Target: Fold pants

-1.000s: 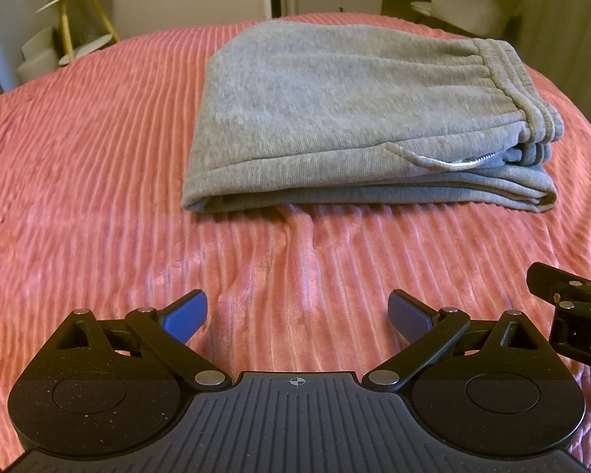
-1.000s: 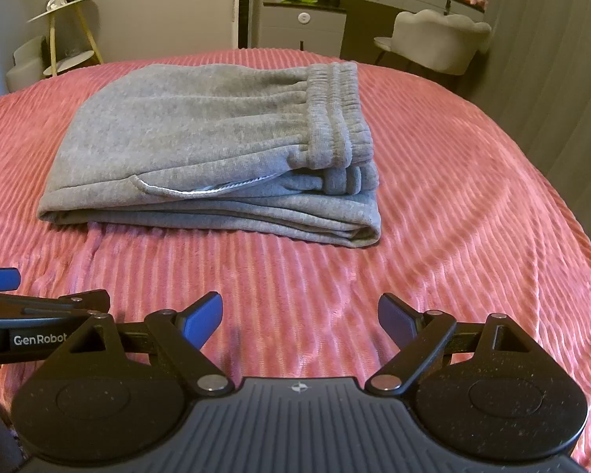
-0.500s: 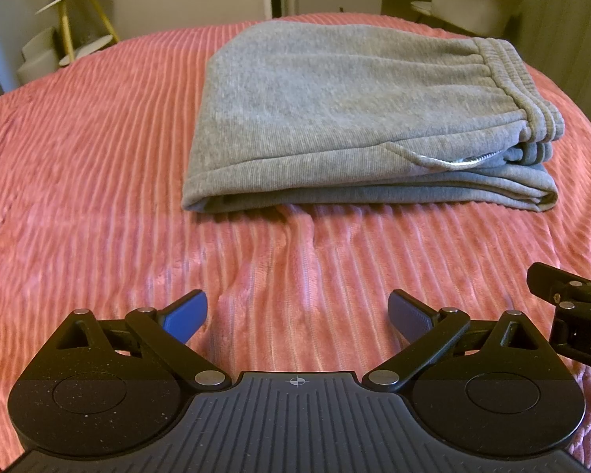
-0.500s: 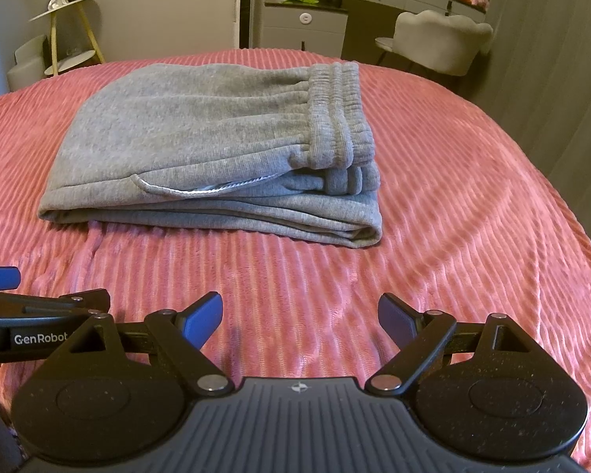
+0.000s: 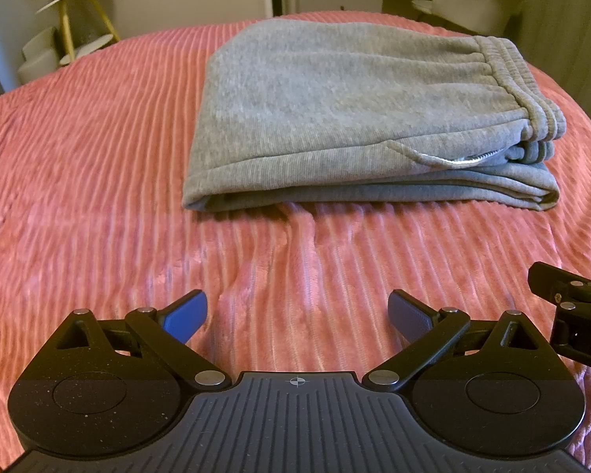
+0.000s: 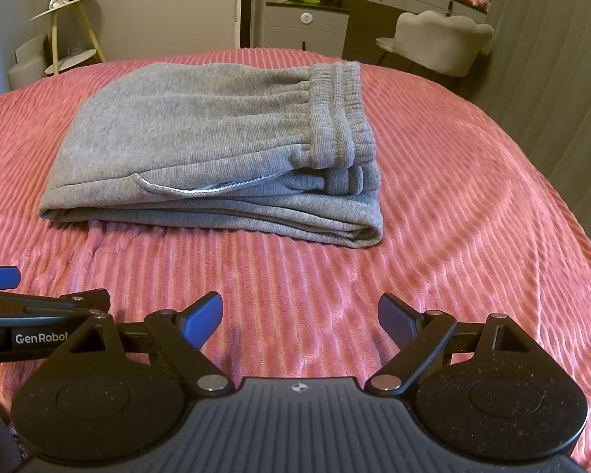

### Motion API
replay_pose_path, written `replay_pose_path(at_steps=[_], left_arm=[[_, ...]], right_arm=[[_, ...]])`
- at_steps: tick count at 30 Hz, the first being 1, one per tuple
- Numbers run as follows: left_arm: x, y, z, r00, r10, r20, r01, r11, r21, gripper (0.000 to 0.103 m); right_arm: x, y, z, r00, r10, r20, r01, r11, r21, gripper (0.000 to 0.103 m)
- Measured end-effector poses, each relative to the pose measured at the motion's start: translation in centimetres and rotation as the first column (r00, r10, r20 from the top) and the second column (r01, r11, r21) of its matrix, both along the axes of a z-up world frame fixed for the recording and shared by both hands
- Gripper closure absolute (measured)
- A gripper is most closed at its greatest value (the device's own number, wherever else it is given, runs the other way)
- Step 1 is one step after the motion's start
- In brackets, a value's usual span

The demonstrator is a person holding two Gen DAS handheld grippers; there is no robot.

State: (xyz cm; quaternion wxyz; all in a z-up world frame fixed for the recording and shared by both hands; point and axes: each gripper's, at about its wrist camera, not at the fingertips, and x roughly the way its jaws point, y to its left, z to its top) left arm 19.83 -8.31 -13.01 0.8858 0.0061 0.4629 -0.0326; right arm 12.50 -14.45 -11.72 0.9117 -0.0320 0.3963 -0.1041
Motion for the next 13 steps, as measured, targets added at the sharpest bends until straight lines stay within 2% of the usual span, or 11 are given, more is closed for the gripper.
replay_pose_path(at_steps=[13], left_arm=[[-0.14,-0.20,0.03,1.000,-0.015,0.009,0.015,1.000,0.013,0.002]], right_arm=[[0.07,0.04,-0.06,1.000,0.002,0.002,-0.002,1.000,-0.003,0.016]])
